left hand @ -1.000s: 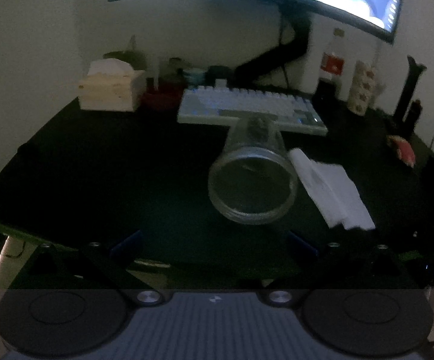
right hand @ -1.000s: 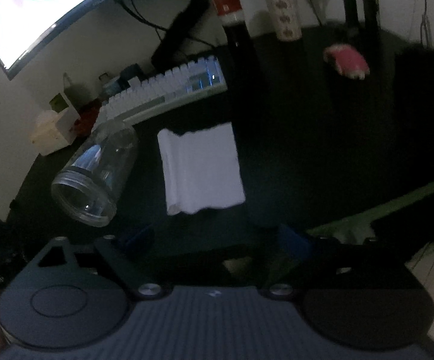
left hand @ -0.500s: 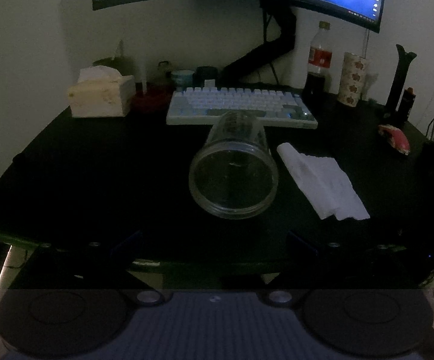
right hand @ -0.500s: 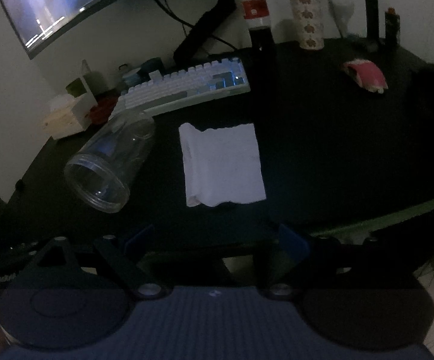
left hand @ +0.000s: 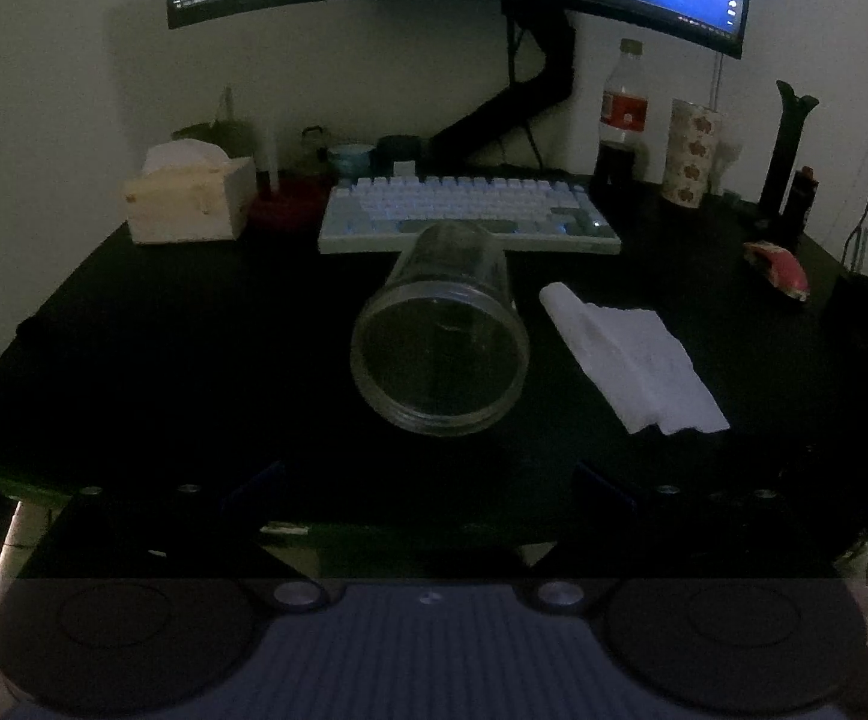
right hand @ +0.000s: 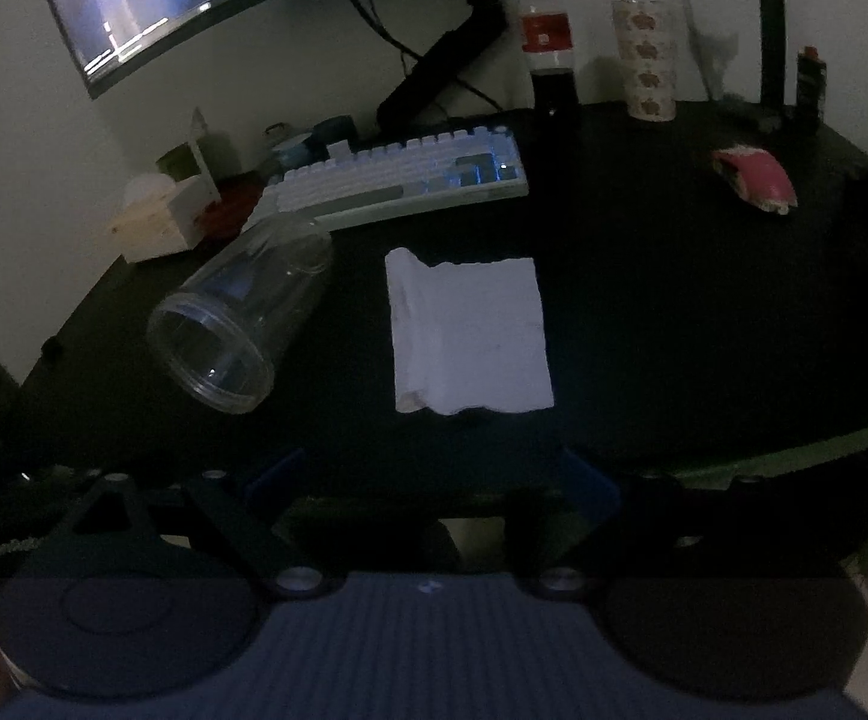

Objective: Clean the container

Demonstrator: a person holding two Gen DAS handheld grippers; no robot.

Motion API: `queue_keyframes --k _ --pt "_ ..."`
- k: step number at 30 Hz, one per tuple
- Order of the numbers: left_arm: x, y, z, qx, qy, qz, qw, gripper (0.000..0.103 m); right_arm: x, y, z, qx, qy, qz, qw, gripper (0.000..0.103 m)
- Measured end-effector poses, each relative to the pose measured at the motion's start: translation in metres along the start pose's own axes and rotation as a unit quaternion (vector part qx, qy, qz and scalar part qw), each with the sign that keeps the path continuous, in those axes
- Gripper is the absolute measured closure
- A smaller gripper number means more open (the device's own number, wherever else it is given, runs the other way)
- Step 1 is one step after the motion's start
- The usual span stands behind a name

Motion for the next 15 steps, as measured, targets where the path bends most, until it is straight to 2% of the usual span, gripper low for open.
queue_keyframes --k 15 --pt "-0.0006 0.0028 0.0005 0.002 0.004 -0.011 0.9999 0.000 -0.0009 -0.0046 0.0008 -0.016 0.005 -0.006 1.000 0.007"
Point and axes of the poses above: each gripper's, at about its wrist camera, not at the fingertips, and x roughly the way its jaws point, y to its right, z to its underside, the point moved 6 cm from there along x, roughly the way its jaws point, and after that the axes turned 4 degrees about -z, right-handed, at the moved point
